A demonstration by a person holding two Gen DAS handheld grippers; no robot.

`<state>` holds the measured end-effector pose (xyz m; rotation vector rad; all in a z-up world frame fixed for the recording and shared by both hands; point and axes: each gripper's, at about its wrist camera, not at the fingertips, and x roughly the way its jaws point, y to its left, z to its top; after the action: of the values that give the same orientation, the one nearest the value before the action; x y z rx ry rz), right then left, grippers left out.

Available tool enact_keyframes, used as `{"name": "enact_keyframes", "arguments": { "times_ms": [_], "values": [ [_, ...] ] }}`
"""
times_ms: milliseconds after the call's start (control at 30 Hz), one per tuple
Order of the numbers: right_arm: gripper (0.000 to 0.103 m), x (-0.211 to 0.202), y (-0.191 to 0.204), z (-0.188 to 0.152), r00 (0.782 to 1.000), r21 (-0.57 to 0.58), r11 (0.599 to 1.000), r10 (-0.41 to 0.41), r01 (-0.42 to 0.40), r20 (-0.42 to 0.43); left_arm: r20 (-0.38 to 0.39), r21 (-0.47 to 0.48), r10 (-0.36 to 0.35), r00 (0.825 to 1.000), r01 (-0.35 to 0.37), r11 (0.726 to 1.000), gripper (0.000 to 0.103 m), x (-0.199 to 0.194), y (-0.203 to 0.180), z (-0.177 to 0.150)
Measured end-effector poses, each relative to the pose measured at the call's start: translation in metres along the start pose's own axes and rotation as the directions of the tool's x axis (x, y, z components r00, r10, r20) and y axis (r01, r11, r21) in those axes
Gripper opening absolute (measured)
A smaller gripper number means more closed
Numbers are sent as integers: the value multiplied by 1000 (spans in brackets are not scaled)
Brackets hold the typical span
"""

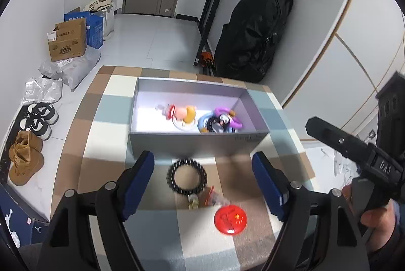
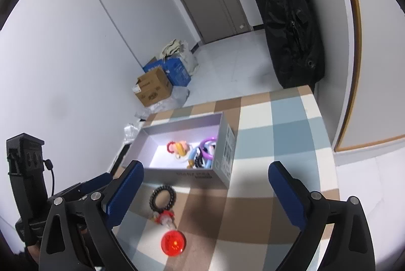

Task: Organize jewelry
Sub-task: 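Move the left tool to the red 'I China' badge and grasp it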

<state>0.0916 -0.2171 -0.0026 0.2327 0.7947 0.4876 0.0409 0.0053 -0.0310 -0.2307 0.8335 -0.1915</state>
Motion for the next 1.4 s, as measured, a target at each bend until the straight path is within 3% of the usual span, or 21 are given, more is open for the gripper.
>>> {"name": "enact_keyframes", "arguments": {
  "times_ms": [200,333,833,1200,1400],
  "values": [
    [101,-4,0,-8,999,-28,999,-23,23,-25,-53,44,4,999,-1,999,82,6,-12,-18],
    [102,-7,-4,-11,999,-31,999,-33,32,-38,-69,75,69,995,-64,995,82,10,-21,-28],
    [102,-10,-20,-16,998,-15,999,-40,40,-53,-216,75,62,974,-47,996,82,32,-24,-45],
    [102,-12,-23,-18,998,-5,1000,-25,25,-61,-237,129,115,965,-86,988,82,39,-32,-52],
    [102,-13,-25,-18,997,-8,999,-31,31,-64,-221,213,172,960,-124,969,78,39,-42,-59]
  ]
}}
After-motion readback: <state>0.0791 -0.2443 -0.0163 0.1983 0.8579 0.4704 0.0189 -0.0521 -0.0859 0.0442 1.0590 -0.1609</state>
